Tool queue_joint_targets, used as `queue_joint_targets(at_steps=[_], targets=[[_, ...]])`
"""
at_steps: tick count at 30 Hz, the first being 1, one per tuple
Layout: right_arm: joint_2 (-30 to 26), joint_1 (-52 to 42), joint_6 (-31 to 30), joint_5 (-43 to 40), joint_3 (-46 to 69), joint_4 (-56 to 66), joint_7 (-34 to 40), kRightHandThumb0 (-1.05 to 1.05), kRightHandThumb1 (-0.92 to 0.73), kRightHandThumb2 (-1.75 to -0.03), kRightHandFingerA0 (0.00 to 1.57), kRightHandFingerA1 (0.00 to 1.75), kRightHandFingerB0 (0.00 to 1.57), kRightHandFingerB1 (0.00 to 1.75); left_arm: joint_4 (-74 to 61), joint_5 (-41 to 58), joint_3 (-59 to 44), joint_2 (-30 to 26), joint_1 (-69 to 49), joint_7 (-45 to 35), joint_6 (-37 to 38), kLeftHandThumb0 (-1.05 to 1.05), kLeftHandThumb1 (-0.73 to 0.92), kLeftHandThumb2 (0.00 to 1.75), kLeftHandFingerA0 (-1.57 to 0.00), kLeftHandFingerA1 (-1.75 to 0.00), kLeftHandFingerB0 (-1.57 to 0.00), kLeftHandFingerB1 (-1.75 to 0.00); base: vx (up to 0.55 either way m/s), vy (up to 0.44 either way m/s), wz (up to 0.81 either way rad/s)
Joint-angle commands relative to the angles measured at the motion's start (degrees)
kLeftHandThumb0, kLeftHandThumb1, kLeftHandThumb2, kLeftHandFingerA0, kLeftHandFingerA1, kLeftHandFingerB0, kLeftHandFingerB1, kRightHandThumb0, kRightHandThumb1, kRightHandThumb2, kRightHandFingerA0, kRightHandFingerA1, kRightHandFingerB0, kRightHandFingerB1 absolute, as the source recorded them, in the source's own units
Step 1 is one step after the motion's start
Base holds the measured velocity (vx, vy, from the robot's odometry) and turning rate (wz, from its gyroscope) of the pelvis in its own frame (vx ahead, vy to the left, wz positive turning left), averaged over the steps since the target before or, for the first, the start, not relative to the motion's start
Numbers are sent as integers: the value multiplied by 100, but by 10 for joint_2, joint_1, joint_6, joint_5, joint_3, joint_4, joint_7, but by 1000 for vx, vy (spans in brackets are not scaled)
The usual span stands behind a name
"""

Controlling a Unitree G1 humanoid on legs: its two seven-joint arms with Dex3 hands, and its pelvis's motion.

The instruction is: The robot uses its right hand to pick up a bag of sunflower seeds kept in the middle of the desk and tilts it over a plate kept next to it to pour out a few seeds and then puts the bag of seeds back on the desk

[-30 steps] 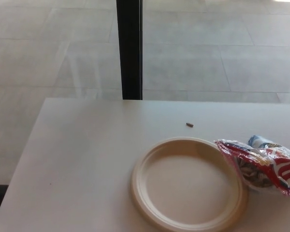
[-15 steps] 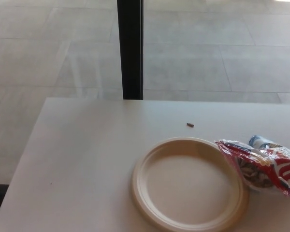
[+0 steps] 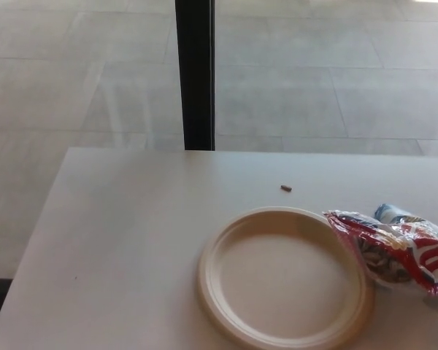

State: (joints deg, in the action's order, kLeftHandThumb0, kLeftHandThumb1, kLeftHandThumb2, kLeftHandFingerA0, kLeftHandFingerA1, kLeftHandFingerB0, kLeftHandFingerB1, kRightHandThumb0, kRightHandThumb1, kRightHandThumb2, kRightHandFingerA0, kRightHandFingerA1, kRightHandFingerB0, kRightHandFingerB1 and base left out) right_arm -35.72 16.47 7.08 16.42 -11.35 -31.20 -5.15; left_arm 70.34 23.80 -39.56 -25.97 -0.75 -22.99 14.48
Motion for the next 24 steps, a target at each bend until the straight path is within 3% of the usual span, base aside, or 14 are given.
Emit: queue_joint_targets(at_steps=[1,5,11,13,16,17,18,19,20,21,22,23,24], targets=[[9,-8,47,48,-17,7,34,-79,-45,-78,0,6,3,11,4,2,3,-2,-5,8,13,-69,69,60,-51,-57,-39,-37,0,0,0],[17,7,47,59,-19,-9,41,-77,-44,-78,0,11,0,5,2,-6,11,0,-12,21,15,-69,69,60,-52,-57,-47,-41,0,0,0],[31,31,29,75,-14,-42,69,-74,-41,-74,0,9,3,8,1,-5,19,-1,-14,22,9,-68,71,62,-49,-50,-42,-37,0,0,0],[33,37,31,78,-12,-51,75,-71,-40,-74,0,13,1,10,2,-4,20,1,-14,24,9,-68,70,62,-49,-49,-42,-37,0,0,0],[43,49,34,79,-3,-73,103,-54,-36,-79,0,34,0,27,3,-2,21,4,-17,12,18,-68,70,61,-53,-53,-42,-37,0,0,0],[46,53,43,76,2,-82,111,-51,-36,-79,0,39,0,30,5,-2,22,3,-17,10,18,-72,57,95,-50,-63,-36,-51,0,0,0],[47,55,45,77,2,-85,113,-51,-36,-79,0,39,0,30,5,-2,22,3,-18,9,18,-72,57,95,-50,-63,-36,-51,0,0,0],[50,57,49,74,6,-91,117,-49,-54,-58,2,40,6,23,3,-2,23,4,-19,9,18,-74,58,95,-51,-64,-36,-51,0,0,0],[51,59,51,74,8,-93,120,-49,-54,-58,2,40,6,23,2,-2,23,4,-19,8,18,-74,58,95,-51,-64,-36,-51,0,0,0],[55,59,58,74,10,-96,129,-46,-37,-82,1,48,0,36,-1,-3,25,4,-20,8,18,-73,57,95,-49,-64,-36,-52,0,0,0],[59,58,62,74,12,-96,136,-49,-55,-59,3,46,7,25,-1,-3,25,5,-20,7,18,-73,56,95,-49,-64,-36,-52,0,0,0],[61,58,63,75,13,-97,138,-49,-55,-59,3,46,7,25,0,-3,26,5,-20,7,18,-73,56,95,-49,-64,-36,-52,0,0,0],[63,59,63,80,11,-98,143,-50,-56,-58,4,48,7,26,0,-2,26,6,-19,7,18,-67,69,61,-52,-57,-42,-39,0,0,0]])
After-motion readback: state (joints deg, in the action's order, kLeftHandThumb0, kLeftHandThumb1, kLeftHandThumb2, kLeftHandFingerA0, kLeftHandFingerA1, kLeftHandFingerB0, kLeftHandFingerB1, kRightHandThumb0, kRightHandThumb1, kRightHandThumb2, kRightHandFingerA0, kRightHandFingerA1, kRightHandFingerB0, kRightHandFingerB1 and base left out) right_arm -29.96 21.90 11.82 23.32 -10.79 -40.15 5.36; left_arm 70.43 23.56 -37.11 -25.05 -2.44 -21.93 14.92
